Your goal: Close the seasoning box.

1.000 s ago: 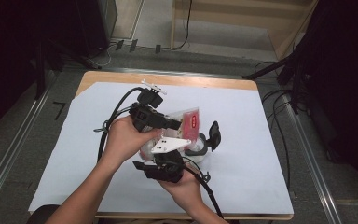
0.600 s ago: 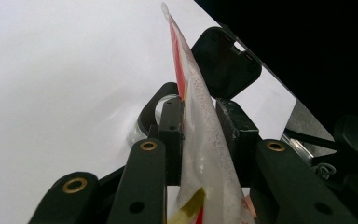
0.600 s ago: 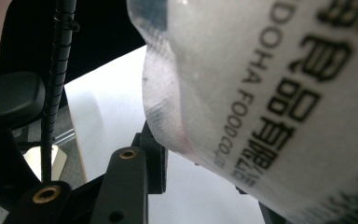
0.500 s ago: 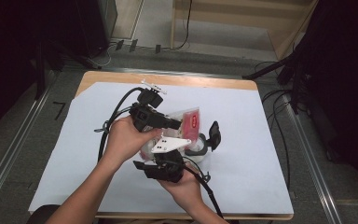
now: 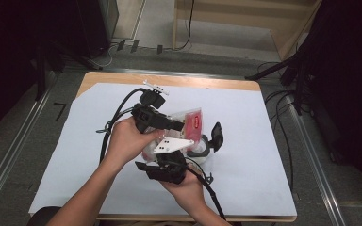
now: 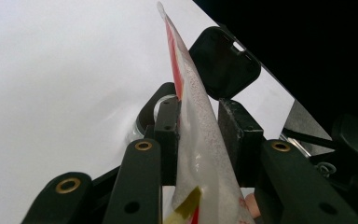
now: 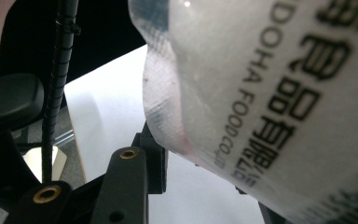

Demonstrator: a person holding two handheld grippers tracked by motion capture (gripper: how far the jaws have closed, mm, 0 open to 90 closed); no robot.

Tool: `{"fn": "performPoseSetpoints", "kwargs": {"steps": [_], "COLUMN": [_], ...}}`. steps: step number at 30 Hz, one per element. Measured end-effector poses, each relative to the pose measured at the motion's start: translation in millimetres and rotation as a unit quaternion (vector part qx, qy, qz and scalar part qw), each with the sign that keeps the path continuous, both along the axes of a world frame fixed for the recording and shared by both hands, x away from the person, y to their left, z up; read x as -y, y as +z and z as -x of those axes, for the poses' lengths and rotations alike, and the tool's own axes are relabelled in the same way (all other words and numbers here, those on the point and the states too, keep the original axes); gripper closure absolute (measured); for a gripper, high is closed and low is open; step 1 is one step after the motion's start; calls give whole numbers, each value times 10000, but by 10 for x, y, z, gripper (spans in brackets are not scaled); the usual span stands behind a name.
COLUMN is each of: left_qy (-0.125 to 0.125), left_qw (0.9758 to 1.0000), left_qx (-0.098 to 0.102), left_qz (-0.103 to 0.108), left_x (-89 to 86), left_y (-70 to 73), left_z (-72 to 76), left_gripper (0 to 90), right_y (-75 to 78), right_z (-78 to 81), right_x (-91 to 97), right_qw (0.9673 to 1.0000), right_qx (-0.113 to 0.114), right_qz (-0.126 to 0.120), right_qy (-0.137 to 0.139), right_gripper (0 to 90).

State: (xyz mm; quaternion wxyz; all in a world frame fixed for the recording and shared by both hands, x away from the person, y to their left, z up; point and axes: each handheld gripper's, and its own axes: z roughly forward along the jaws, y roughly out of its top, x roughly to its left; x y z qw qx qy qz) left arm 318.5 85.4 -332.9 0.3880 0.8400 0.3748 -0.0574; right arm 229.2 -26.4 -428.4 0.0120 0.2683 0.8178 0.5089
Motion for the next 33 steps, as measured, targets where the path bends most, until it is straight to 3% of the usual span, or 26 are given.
{"fn": "performPoseSetpoints", "kwargs": {"steps": [3,8,18,25,33], "left_qy": [-14,-49,-21,81,140], "left_qw": [10000,10000,9998,9994,9995], "left_qx": [15,54,109,198,71], "left_qz": [43,-38,-163,-258,-286], "left_x": [1,15,31,34,23], "left_y": [-6,1,3,-1,-5], "left_z": [-7,4,23,44,43], "left_gripper": [696,671,665,697,772], "right_y": [5,14,17,18,14], "right_z": [0,-14,-16,-9,-4], "right_x": [3,18,21,20,13], "right_qw": [10000,9998,9998,9998,9999], "right_qx": [-22,-139,-150,-141,-123], "right_qz": [-17,-122,-143,-123,-109], "right_qy": [-14,-20,-25,-37,-12], "right_gripper": [641,641,641,641,641]}}
